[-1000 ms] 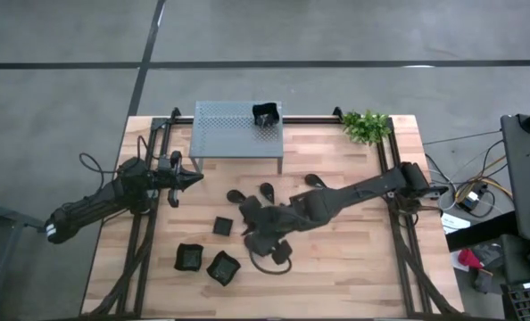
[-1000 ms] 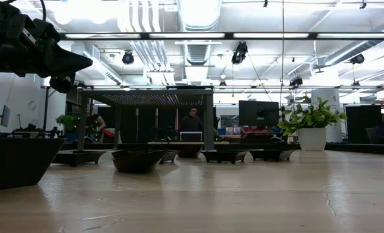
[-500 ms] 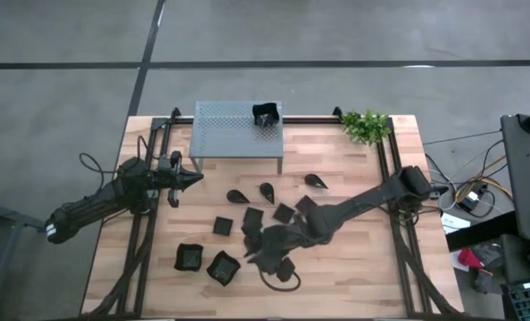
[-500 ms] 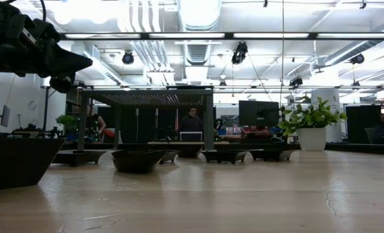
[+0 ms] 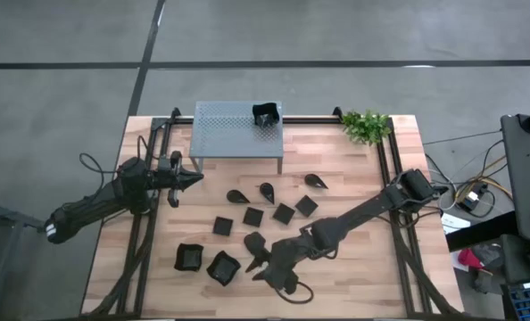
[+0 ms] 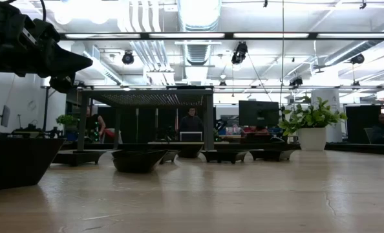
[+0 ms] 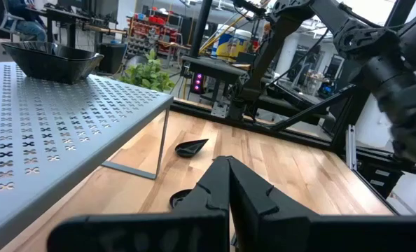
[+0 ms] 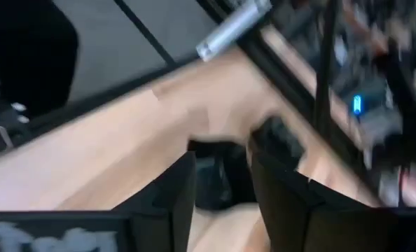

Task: Pick & Place Mini shaped plates
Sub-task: Put the black square plate on the shelf

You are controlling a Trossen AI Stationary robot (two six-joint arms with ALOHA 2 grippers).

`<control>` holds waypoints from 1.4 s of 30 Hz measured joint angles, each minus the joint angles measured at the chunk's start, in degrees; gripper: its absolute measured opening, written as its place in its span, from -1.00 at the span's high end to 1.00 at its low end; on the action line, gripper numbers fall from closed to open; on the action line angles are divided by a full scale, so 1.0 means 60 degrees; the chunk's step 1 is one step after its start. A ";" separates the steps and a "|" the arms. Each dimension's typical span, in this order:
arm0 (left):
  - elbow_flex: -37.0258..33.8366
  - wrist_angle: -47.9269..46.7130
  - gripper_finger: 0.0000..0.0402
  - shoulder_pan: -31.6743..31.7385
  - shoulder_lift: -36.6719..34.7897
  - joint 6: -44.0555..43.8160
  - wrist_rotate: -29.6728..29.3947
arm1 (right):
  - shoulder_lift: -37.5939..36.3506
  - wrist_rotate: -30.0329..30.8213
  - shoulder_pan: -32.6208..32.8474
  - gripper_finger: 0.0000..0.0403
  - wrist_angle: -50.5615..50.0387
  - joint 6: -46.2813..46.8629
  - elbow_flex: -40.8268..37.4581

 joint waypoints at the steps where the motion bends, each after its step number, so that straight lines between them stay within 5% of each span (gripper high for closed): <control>1: 0.0003 0.0000 0.99 -0.0003 0.0000 -0.0003 0.0000 | -0.0003 0.0153 -0.0006 0.27 -0.0184 0.0249 0.0000; 24: 0.0003 0.0000 0.99 -0.0003 -0.0002 0.0000 0.0000 | -0.0277 0.1244 -0.0579 0.46 -0.6713 0.2486 -0.0827; 42: 0.0000 0.0003 0.99 -0.0003 -0.0003 0.0000 0.0003 | -0.2545 0.2423 -0.1168 0.49 -0.5825 0.2190 -0.4116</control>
